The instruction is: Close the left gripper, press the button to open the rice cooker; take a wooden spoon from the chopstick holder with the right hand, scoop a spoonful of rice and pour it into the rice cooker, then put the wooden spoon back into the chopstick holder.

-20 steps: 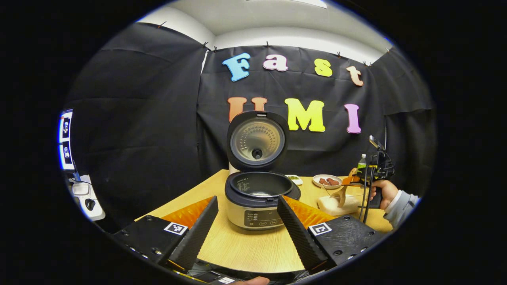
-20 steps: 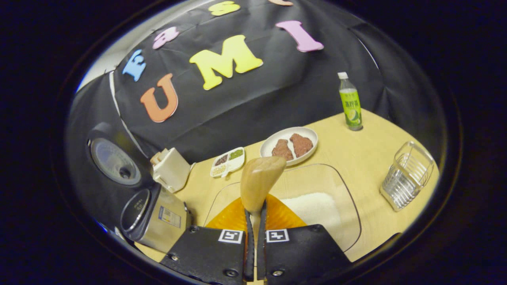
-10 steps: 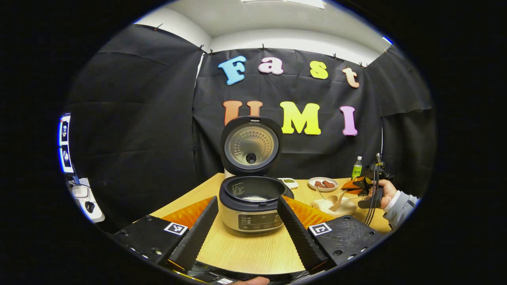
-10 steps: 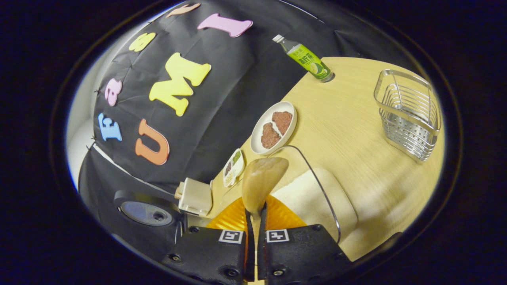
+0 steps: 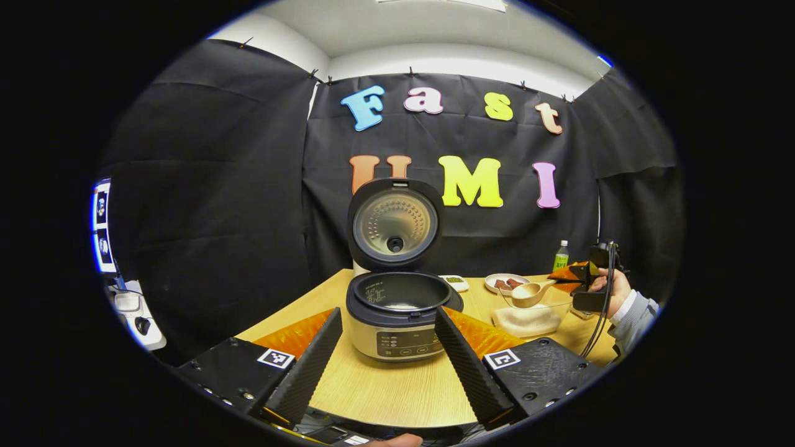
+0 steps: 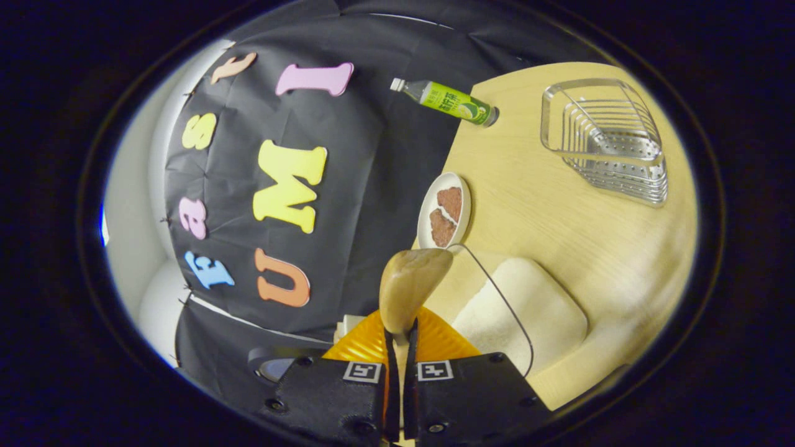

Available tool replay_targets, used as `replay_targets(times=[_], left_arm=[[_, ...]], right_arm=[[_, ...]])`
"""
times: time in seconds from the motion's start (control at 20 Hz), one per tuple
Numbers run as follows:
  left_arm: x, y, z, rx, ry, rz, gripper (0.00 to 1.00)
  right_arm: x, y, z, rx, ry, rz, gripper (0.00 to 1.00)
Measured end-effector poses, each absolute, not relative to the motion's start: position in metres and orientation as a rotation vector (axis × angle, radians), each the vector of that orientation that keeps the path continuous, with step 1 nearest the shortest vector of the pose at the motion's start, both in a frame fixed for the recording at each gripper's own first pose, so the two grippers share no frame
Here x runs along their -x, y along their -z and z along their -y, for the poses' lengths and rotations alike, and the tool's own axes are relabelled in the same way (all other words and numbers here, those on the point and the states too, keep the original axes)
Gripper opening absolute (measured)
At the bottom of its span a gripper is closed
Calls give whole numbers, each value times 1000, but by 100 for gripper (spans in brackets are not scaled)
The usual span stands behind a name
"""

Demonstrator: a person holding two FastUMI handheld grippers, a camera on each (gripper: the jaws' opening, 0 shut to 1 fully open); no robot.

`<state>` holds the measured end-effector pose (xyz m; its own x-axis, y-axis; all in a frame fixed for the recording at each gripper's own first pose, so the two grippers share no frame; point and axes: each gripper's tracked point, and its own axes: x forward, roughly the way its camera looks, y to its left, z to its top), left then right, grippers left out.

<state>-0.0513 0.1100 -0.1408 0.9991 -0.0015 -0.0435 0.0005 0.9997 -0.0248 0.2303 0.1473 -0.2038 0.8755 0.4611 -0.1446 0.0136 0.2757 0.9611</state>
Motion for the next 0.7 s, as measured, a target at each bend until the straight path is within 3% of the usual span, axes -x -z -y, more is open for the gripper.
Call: replay_targets(times=[0.3, 0.7], left_arm=[[51, 148, -115, 32, -7, -52, 96], [54, 156, -125, 27, -3, -65, 96]], right_arm=[[-231, 169, -133, -1508, -375, -355, 7], [-226, 158, -138, -1577, -321, -370, 7]])
